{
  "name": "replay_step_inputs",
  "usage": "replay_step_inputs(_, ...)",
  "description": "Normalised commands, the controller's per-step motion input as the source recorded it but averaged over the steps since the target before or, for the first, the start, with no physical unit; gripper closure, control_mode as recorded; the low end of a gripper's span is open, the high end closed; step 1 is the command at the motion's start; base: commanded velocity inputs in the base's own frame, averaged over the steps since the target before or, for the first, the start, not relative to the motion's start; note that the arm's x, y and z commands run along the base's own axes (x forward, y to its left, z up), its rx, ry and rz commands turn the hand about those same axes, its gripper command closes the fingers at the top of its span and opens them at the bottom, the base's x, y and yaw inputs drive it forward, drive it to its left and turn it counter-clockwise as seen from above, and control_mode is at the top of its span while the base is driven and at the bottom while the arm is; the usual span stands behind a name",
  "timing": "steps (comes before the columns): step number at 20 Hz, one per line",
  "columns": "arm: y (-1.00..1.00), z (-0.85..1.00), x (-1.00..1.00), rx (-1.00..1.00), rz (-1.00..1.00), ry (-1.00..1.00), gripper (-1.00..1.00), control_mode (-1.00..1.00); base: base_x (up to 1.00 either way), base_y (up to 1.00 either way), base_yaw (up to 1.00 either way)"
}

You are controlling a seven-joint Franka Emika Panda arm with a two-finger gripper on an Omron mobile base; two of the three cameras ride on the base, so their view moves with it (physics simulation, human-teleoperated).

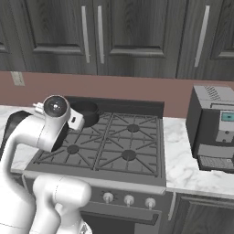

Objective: Move the pot and pan from the stove into the sink.

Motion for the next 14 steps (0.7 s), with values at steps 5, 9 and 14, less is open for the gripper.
replay_step_inputs(5, 0.00, -0.10, 0.28, 0.02, -0.04, 0.00, -1.00, -1.00, 0.00, 0.00, 0.00)
replay_step_inputs(9, 0.00, -0.01, 0.00, 0.00, 0.00, 0.00, -1.00, -1.00, 0.00, 0.00, 0.00)
replay_step_inputs(14, 0.00, -0.02, 0.03, 0.00, 0.00, 0.00, -1.00, -1.00, 0.00, 0.00, 0.00)
